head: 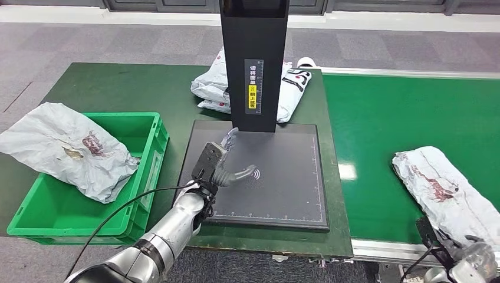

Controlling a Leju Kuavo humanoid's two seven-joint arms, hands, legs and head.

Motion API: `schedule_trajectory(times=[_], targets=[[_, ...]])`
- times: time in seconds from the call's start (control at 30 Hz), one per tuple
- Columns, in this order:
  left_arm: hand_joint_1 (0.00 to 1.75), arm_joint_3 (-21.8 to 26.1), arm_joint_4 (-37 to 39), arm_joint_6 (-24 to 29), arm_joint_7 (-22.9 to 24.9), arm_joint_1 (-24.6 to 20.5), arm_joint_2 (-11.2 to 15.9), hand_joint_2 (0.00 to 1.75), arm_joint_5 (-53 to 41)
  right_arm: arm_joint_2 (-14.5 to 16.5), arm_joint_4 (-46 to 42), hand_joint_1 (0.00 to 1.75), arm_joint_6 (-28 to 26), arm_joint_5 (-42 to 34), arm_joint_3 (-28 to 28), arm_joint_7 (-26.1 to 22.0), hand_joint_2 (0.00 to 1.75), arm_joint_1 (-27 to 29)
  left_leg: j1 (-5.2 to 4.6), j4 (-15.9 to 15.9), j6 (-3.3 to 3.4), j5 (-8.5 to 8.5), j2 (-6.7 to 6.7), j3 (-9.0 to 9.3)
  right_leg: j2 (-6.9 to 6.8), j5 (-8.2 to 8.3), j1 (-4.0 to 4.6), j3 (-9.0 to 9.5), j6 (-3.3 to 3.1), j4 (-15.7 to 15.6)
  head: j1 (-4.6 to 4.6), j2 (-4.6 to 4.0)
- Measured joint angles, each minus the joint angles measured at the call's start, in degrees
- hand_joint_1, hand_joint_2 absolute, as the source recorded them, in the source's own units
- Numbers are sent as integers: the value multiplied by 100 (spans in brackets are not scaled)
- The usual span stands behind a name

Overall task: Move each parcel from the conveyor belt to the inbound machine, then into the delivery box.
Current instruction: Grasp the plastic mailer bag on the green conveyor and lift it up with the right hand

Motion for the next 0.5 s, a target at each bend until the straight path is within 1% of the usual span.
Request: schedule_trajectory(times=[0.1, 0.27, 0.37, 0.43, 0.47, 0.5], targets=[[0, 37, -74, 35, 9, 74, 67, 175, -1, 32, 37, 175, -155, -42, 0, -233, 175, -102, 0, 0, 0, 0, 6, -1, 6, 2, 0, -1, 1, 0, 1, -1], [0, 87, -162, 47, 13, 143, 132, 175, -1, 79, 68, 175, -225, -68, 0, -343, 175, -209, 0, 0, -1, -3, 20, 1, 27, 2, 0, -5, 1, 0, 0, 0], [0, 104, -196, 82, 13, 168, 151, 175, -1, 115, 79, 175, -318, -137, 0, -551, 175, -259, 0, -1, 0, -2, 20, -3, 24, 2, 0, -5, 1, 0, 0, 1], [0, 127, -229, 131, 7, 202, 163, 175, -5, 164, 79, 175, -538, -324, 0, -924, 175, -316, 0, -1, -1, -2, 20, -25, 24, 3, -1, -5, 1, 2, 1, 1], [0, 141, -247, 161, 2, 221, 170, 175, -10, 201, 73, 175, -693, -465, 0, -1199, 175, -351, 0, -2, -1, -3, 20, -36, 25, 3, -2, -6, 1, 2, 1, 0], [0, 161, -273, 202, -5, 242, 177, 175, -16, 254, 52, 175, -902, -687, 1, -1591, 175, -386, 0, -3, -1, -3, 21, -44, 25, 2, -3, -7, 1, 3, 1, 0]])
